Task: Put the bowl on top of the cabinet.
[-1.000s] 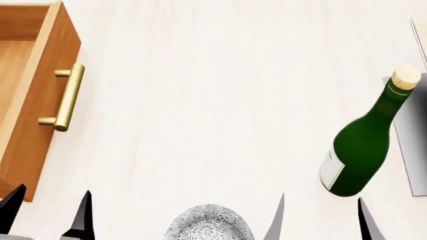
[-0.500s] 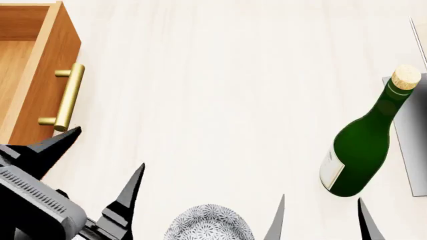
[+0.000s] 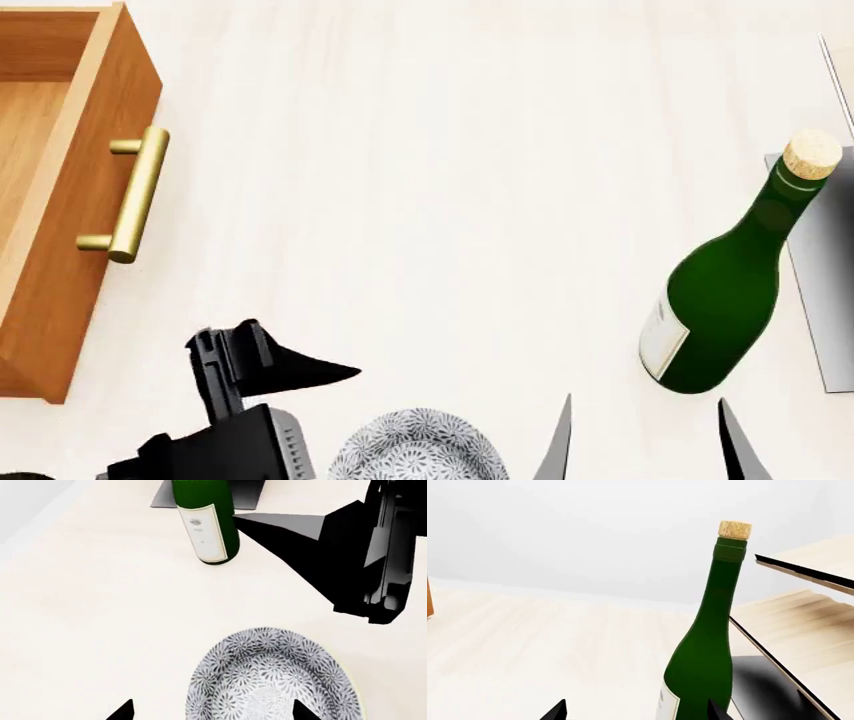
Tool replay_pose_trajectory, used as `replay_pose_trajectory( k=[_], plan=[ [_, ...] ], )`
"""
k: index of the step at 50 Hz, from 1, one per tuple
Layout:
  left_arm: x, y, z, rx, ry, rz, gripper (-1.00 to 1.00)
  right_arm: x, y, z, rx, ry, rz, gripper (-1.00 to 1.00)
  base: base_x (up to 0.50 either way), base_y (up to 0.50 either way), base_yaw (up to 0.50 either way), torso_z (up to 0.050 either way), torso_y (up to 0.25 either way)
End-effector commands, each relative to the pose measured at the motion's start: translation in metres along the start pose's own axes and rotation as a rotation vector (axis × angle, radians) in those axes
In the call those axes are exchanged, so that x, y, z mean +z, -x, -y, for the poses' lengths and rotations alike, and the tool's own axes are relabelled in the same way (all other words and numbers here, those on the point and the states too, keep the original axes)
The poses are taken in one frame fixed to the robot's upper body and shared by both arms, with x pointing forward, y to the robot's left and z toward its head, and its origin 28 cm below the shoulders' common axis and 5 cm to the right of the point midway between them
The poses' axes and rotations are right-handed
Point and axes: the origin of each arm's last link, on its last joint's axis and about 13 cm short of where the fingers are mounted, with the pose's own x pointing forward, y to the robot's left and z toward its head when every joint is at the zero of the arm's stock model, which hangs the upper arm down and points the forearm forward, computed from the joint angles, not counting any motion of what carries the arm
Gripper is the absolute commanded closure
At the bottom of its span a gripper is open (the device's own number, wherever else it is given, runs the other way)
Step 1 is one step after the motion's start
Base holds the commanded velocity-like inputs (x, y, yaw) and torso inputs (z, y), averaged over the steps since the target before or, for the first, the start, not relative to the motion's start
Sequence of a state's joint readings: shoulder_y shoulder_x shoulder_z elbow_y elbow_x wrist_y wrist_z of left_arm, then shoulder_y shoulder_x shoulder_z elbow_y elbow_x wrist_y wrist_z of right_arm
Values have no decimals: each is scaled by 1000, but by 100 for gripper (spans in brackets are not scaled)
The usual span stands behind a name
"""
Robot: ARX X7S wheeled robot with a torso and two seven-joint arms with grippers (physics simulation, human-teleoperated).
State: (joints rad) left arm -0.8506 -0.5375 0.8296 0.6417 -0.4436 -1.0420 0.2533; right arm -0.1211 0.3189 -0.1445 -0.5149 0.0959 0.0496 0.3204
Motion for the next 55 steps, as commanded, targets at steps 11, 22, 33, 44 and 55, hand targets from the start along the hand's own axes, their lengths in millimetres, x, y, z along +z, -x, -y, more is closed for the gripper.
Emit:
replay_pose_trajectory(
  k=[11,22,33,44,55],
  plan=[
    [2,-21,-21,-75,-21,-73,-100,-5,0,2,-7,24,-9,-100,0,0,0,0,0],
    [-2,-25,-33,13,-9,-92,-100,-5,1,1,-1,27,-10,-100,0,0,0,0,0],
    [-5,-33,-37,23,-2,-97,-100,-7,2,1,4,28,-14,-100,0,0,0,0,0],
    [-5,-46,-44,-3,4,-74,-100,-10,2,1,11,23,-27,-100,0,0,0,0,0],
    [-4,-50,-46,-21,6,-67,-100,-10,2,1,12,23,-28,-100,0,0,0,0,0]
  ],
)
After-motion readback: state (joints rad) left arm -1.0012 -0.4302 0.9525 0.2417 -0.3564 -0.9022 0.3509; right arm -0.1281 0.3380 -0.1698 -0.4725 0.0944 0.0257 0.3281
